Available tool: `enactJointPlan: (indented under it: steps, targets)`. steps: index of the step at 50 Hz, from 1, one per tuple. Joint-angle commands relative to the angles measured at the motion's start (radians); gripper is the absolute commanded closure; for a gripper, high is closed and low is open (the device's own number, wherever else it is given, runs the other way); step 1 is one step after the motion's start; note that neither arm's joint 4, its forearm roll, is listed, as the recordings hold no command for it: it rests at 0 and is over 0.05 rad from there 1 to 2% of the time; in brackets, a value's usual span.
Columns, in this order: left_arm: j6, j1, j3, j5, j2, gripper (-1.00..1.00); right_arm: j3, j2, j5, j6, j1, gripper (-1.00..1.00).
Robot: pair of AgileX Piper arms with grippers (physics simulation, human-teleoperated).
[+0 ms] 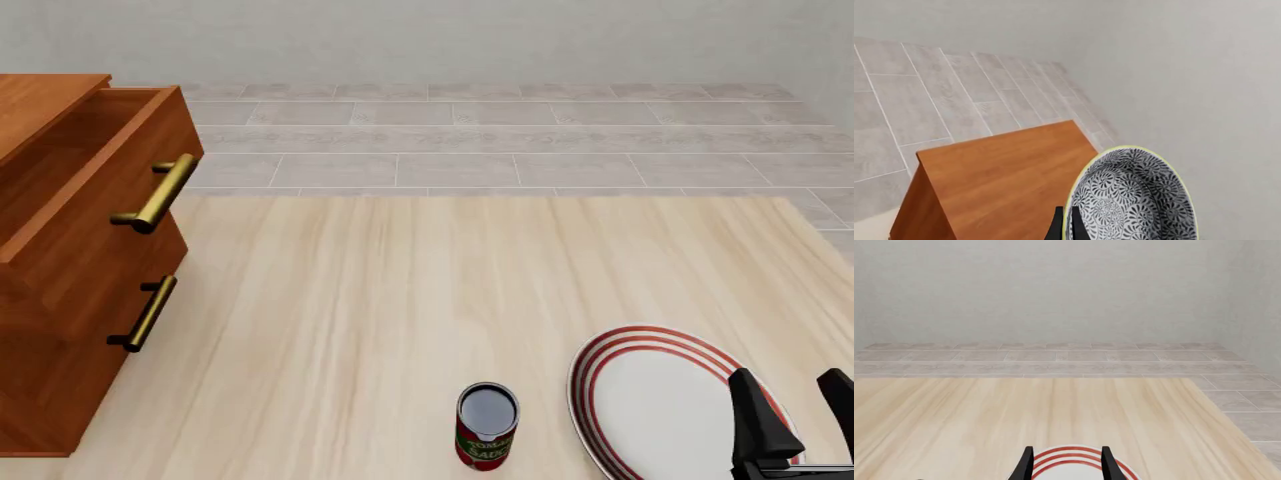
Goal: Put the bowl on top of the cabinet.
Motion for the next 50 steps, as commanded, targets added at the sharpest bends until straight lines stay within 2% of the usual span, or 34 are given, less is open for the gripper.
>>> enactJointPlan:
  steps: [1, 30, 50]
  targets:
    - [0.020, 0.017, -0.013, -0.018, 0.037, 1.00, 0.000, 0.000, 0.000, 0.000, 0.000, -1.00]
    - [0.086, 0.030, 0.013, -0.073, 0.120, 1.00, 0.000, 0.000, 0.000, 0.000, 0.000, -1.00]
    - [0.096, 0.050, 0.029, -0.085, 0.151, 1.00, 0.000, 0.000, 0.000, 0.000, 0.000, -1.00]
